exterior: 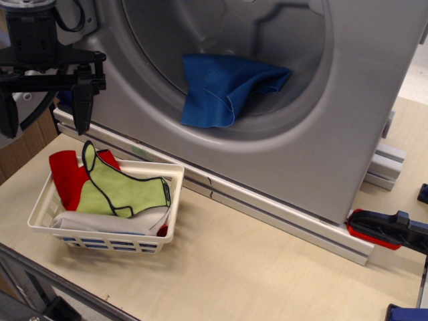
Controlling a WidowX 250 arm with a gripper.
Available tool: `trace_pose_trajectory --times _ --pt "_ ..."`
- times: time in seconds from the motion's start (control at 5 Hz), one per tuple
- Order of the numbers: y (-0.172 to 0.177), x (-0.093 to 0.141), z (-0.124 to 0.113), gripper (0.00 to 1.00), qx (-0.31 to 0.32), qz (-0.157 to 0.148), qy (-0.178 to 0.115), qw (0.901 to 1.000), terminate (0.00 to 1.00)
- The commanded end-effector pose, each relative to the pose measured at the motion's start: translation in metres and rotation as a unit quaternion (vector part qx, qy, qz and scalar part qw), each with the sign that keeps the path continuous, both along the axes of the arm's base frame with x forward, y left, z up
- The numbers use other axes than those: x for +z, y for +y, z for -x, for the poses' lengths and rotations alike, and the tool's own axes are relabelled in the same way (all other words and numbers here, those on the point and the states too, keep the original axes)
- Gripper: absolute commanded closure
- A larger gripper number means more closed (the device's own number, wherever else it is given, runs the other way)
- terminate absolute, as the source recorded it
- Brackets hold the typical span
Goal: Take clothes out of laundry machine
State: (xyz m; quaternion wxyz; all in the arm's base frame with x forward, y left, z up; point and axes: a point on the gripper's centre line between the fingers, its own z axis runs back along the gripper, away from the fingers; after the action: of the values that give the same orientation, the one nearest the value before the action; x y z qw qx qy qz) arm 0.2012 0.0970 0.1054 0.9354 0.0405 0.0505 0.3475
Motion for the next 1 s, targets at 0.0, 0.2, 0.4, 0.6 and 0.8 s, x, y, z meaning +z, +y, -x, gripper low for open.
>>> trace_pose_trajectory --times 0.0,0.2,0.4,0.6,0.8 --pt "0.000 0.000 0.000 0.00 0.000 0.000 0.000 1.0000 0.00" --pt "-0.008 0.002 -0.029 0.00 -0.030 -0.046 -0.042 0.9976 0.00" --pt "-0.013 0.003 -0.048 0.00 -0.045 -0.059 -0.096 0.9926 0.00" --pt "-0.017 0.003 -0.064 0.00 -0.080 -0.061 -0.186 0.9773 0.00" --pt "-0.019 0.010 -0.084 0.00 -0.063 -0.109 -0.253 0.9593 0.00"
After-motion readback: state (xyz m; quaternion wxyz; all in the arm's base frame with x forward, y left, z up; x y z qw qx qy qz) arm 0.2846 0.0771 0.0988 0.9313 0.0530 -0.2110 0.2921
